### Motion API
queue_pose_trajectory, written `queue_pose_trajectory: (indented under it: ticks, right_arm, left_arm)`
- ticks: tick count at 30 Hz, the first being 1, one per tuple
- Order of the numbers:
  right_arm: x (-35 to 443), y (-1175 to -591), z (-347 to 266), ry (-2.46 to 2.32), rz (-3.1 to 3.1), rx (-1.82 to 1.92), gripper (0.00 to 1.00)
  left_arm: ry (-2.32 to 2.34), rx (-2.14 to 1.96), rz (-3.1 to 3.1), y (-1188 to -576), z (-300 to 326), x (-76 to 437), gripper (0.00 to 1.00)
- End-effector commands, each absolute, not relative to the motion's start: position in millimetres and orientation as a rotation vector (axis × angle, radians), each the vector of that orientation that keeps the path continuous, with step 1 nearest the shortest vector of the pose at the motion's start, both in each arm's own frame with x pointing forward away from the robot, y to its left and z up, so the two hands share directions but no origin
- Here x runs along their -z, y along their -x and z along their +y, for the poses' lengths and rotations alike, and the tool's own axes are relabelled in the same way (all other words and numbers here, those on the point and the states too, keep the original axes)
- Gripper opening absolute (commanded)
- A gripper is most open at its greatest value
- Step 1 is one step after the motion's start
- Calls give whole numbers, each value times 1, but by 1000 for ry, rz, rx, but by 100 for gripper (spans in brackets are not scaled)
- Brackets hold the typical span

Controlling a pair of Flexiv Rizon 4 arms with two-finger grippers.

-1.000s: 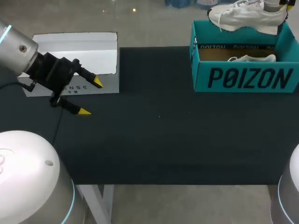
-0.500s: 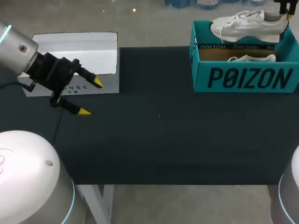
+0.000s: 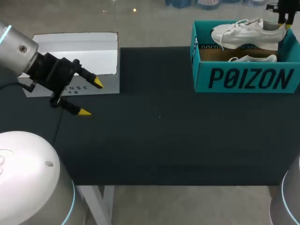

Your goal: Take the shoe out of the shoebox, open the shoe tongue, remove and reinsert the insole, then place the shoe into the shoebox

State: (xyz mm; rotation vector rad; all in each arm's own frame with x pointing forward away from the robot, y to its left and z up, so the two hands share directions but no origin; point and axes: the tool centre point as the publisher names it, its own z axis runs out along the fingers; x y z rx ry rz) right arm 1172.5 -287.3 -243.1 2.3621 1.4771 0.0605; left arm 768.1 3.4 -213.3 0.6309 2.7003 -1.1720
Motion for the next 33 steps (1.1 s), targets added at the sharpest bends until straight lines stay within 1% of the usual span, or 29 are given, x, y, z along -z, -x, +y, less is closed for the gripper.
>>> queue_pose_trajectory:
  ticks: [1,15,33]
  right_arm:
    - [251,-1189,-288,-2371,1482,-44,0]
    - [282,-1202,-289,-2339,1488,-99,0]
    - [320,-1195,-288,-2324,1508,-108,0]
  left_arm:
    - [-632,1168,2703,-768,3,213,100]
    - [-632,1168,2703,-768,3,213,100]
    - [-632,1168,2703,-768,3,213,100]
